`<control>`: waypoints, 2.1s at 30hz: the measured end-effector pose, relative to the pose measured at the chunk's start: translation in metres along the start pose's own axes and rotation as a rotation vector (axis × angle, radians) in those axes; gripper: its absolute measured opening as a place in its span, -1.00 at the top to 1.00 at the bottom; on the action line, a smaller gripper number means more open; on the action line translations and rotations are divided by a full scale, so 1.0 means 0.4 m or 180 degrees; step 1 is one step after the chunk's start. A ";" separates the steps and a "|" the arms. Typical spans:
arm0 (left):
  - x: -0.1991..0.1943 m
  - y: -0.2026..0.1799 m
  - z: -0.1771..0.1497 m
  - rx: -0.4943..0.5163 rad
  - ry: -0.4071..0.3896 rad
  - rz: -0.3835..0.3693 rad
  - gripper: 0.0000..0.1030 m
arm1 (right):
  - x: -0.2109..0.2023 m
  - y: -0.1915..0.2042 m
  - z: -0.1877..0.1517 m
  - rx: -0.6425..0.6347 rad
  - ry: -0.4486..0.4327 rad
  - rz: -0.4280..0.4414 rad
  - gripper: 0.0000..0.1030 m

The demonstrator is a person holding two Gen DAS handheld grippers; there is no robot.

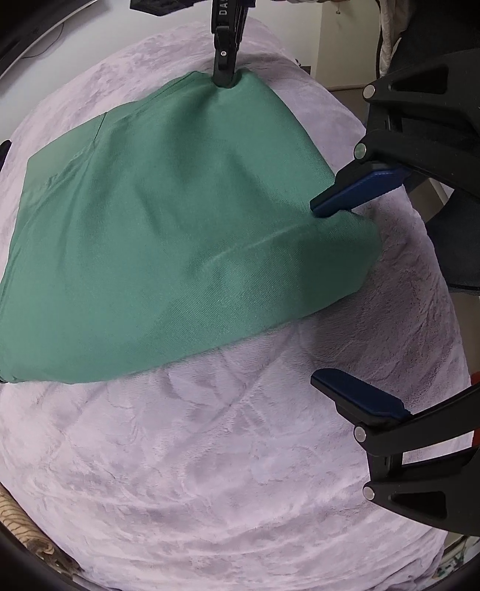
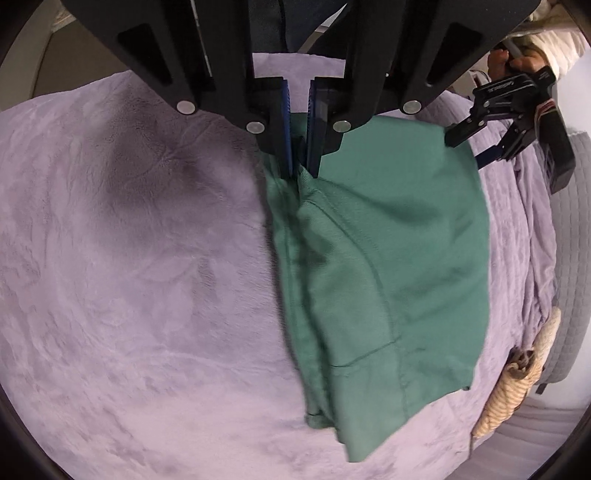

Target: Fold large clothes

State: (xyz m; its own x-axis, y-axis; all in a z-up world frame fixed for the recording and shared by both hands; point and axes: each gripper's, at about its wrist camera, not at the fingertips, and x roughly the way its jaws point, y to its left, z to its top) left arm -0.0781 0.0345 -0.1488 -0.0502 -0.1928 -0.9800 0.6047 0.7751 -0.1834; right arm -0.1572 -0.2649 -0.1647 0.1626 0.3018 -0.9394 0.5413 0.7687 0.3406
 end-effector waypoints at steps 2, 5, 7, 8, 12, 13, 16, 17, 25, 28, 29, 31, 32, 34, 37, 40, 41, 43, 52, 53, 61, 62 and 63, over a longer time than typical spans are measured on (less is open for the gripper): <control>0.016 -0.005 -0.010 -0.0014 -0.0004 0.0000 -0.73 | 0.028 -0.038 0.000 0.0178 0.0041 0.0096 0.86; 0.036 -0.006 -0.019 -0.0033 0.0043 0.0054 -0.88 | 0.062 -0.046 0.004 0.0169 0.0082 0.0060 0.87; 0.031 -0.007 -0.020 -0.0059 0.0058 0.0045 -0.88 | 0.065 -0.037 0.006 0.0105 0.0096 0.0009 0.87; 0.026 -0.008 -0.020 -0.0056 0.0063 0.0053 -0.88 | 0.061 -0.034 0.006 0.0082 0.0101 0.0006 0.87; 0.003 -0.012 -0.018 -0.0043 0.0079 0.0080 -0.88 | 0.029 -0.029 0.001 0.0062 0.0132 0.0054 0.87; -0.002 -0.013 -0.017 -0.0045 0.0084 0.0086 -0.88 | 0.021 -0.030 -0.002 0.0053 0.0140 0.0041 0.87; -0.017 -0.015 -0.014 -0.0061 0.0102 0.0095 -0.88 | -0.010 -0.036 -0.008 0.0053 0.0168 -0.0015 0.86; -0.025 -0.012 -0.012 -0.0059 0.0102 0.0103 -0.88 | -0.023 -0.037 -0.010 0.0055 0.0163 -0.0033 0.86; -0.117 0.005 0.033 -0.0140 -0.0079 0.0274 -0.88 | -0.130 -0.017 0.014 0.0063 -0.0125 -0.0004 0.84; -0.146 0.013 0.063 -0.0224 -0.0138 0.0382 -0.88 | -0.142 0.019 0.034 0.0026 -0.0160 0.0001 0.84; -0.154 0.016 0.074 -0.0261 -0.0145 0.0428 -0.88 | -0.145 0.031 0.038 0.0010 -0.0170 0.0006 0.84; -0.168 0.020 0.090 -0.0337 -0.0198 0.0486 -0.88 | -0.153 0.059 0.051 -0.0038 -0.0186 -0.0003 0.84; -0.177 0.025 0.101 -0.0370 -0.0225 0.0512 -0.90 | -0.154 0.077 0.051 -0.0064 -0.0198 -0.0019 0.84; -0.190 0.029 0.121 -0.0456 -0.0253 0.0594 -1.00 | -0.163 0.108 0.062 -0.0146 -0.0226 -0.0105 0.79; -0.205 0.031 0.142 -0.0534 -0.0276 0.0636 -1.00 | -0.180 0.161 0.076 -0.0295 -0.0340 -0.0290 -0.54; -0.217 0.029 0.151 -0.0592 -0.0330 0.0664 -1.00 | -0.207 0.199 0.085 -0.0424 -0.0515 -0.0379 -0.87; -0.222 0.027 0.151 -0.0613 -0.0350 0.0683 -1.00 | -0.212 0.210 0.090 -0.0455 -0.0539 -0.0424 -0.87; -0.230 0.028 0.156 -0.0647 -0.0386 0.0699 -1.00 | -0.218 0.224 0.095 -0.0480 -0.0577 -0.0498 -0.97; -0.244 0.029 0.162 -0.0691 -0.0427 0.0778 -1.00 | -0.215 0.247 0.100 -0.0482 -0.0621 -0.0725 -1.00; -0.244 0.029 0.162 -0.0694 -0.0427 0.0785 -1.00 | -0.214 0.247 0.100 -0.0481 -0.0618 -0.0733 -1.00; -0.247 0.035 0.168 -0.0719 -0.0433 0.0813 -1.00 | -0.211 0.250 0.103 -0.0476 -0.0607 -0.0743 -1.00; -0.247 0.035 0.170 -0.0726 -0.0433 0.0812 -1.00 | -0.211 0.251 0.104 -0.0477 -0.0606 -0.0747 -1.00; -0.248 0.036 0.170 -0.0722 -0.0434 0.0809 -1.00 | -0.210 0.250 0.103 -0.0475 -0.0607 -0.0750 -1.00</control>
State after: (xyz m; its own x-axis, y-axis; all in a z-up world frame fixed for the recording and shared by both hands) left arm -0.0103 0.0237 -0.0490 0.1946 -0.0435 -0.9799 0.3918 0.9193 0.0370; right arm -0.0825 -0.2365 -0.0532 0.2062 0.0059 -0.9785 0.4580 0.8831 0.1019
